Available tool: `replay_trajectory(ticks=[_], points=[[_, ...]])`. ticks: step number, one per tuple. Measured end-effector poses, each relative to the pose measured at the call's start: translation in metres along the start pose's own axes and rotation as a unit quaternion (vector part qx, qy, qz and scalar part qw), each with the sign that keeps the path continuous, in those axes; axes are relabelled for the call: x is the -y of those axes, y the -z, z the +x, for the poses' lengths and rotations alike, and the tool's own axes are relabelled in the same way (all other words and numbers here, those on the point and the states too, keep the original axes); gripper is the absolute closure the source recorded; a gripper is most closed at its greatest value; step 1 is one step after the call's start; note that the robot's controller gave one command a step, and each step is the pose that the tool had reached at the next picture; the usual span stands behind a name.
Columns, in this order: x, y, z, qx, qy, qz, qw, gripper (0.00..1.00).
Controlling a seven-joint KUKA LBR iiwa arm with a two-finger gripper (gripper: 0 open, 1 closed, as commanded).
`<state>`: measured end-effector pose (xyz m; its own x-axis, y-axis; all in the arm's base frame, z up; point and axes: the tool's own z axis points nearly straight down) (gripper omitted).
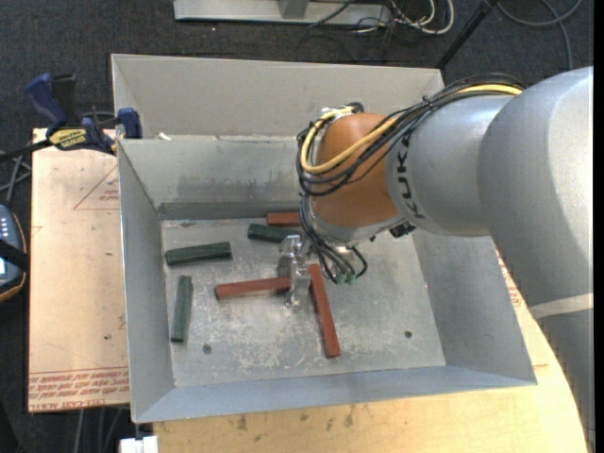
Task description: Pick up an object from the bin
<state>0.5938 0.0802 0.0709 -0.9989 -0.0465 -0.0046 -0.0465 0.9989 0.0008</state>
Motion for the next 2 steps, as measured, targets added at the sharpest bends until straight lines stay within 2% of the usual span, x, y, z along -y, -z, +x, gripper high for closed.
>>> replay_trajectory(ticks=[1,2], points=[[0.000,0.000,0.000,0.0000,0.000,0.000,1.0000,1.00],[-0.002,0.130,-0.014,-0.0005,-0.038,0.000,0.9993,1.00]])
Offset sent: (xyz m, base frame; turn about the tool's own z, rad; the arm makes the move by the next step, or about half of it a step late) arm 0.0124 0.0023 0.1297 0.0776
